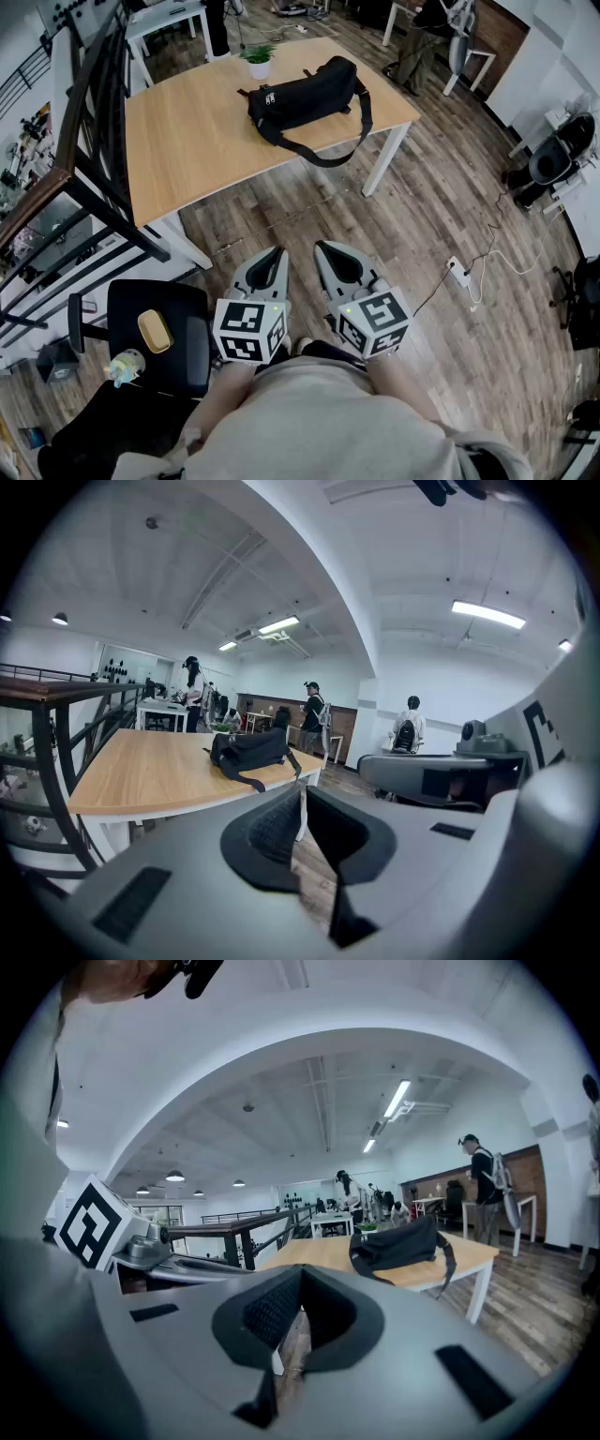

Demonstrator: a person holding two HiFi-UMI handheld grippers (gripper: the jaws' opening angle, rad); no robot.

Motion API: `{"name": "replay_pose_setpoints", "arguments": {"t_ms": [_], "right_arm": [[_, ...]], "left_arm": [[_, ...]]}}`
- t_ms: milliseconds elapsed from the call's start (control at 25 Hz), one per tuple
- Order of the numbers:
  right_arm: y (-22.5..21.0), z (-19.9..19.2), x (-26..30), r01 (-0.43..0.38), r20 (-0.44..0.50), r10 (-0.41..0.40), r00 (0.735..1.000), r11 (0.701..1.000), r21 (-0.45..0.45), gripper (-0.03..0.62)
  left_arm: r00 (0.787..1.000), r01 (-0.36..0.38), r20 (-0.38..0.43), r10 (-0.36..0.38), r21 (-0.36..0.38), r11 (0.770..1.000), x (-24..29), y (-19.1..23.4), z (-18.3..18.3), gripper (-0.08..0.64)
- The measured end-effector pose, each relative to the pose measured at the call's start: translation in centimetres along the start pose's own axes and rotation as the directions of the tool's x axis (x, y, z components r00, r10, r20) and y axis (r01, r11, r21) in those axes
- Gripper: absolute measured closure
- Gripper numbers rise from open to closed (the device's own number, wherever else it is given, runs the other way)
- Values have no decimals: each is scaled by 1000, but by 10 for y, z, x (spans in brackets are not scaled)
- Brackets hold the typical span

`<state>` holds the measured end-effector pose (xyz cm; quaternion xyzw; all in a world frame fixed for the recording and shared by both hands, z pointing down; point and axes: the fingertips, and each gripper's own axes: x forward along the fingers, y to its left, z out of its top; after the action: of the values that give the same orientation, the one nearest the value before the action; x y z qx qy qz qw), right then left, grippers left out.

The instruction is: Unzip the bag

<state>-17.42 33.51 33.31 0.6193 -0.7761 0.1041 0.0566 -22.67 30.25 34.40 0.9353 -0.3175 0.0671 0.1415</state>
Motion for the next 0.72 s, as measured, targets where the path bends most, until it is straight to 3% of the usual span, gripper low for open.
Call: {"name": "replay_pose_setpoints", "arguments": {"t_ms": [360, 720], "right_arm": [[3, 0, -3, -9, 19, 9, 1000, 1000, -20, 591], [0, -6, -19, -42, 60, 41, 997, 999, 20, 584]], "left_arm": [[1000, -15, 1, 15, -4, 1000, -2, 0, -2, 528], [1000, -5, 25, 5, 16, 1000, -6, -14, -4, 528]]}}
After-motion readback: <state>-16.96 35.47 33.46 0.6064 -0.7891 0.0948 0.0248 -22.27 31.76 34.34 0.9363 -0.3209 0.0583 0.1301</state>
